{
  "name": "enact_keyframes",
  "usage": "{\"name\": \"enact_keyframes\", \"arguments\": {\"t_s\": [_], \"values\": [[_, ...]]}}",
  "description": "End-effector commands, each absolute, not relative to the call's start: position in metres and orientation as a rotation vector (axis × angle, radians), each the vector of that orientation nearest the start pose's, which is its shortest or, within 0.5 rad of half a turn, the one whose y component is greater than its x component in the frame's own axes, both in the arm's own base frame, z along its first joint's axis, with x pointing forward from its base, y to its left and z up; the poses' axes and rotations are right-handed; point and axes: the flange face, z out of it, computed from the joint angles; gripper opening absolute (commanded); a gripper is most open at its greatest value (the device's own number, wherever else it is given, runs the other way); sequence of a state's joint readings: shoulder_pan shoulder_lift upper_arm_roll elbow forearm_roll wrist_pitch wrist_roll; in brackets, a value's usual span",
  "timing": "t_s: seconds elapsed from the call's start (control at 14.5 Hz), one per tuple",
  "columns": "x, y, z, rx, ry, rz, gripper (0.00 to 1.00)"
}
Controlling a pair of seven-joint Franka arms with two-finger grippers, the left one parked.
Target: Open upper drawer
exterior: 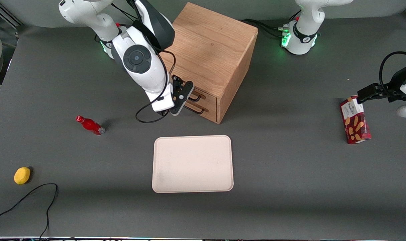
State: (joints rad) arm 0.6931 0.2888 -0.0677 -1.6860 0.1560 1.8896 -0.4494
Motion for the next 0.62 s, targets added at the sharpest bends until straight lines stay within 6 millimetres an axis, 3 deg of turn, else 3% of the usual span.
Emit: {"name": "enact_keyframes", "arguments": {"t_s": [0.0, 0.28, 0.55], "values": [[0.499, 0.382, 0.427, -2.594, -1.501, 0.115, 1.0], [0.5, 0.382, 0.424, -2.594, -1.502, 0.112, 1.0], [0.501, 0.378, 0.406, -2.607, -1.491, 0.091, 1.0]]}}
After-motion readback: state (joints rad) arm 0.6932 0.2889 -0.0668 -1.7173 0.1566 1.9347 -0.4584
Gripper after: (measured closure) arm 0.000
